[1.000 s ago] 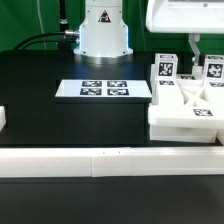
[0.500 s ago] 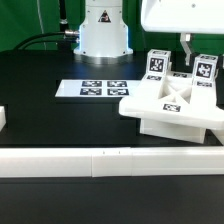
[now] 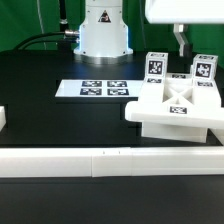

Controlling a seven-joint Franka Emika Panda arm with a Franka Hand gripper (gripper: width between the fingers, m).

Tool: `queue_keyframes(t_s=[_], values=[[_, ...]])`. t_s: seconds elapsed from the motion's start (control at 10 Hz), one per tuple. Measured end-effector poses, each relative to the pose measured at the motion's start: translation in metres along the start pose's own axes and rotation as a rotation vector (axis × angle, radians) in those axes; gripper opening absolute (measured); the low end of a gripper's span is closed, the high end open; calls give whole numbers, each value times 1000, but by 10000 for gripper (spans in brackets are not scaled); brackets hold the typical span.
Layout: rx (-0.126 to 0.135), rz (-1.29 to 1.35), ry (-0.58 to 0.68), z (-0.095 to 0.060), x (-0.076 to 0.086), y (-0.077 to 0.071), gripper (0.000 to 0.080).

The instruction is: Assemble chair

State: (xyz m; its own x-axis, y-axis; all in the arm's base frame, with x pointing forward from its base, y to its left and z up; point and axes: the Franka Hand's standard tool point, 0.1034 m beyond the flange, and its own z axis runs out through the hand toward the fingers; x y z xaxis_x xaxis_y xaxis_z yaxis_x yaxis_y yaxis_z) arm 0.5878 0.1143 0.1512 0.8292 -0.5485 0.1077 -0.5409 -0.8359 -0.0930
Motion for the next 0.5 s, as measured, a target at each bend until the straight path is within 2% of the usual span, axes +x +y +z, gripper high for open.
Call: queue_keyframes(t_s=[0.1,0.5], values=[[12,1,-4,-15,3,-3,648],[10,-1,-2,-9,2,-2,649]])
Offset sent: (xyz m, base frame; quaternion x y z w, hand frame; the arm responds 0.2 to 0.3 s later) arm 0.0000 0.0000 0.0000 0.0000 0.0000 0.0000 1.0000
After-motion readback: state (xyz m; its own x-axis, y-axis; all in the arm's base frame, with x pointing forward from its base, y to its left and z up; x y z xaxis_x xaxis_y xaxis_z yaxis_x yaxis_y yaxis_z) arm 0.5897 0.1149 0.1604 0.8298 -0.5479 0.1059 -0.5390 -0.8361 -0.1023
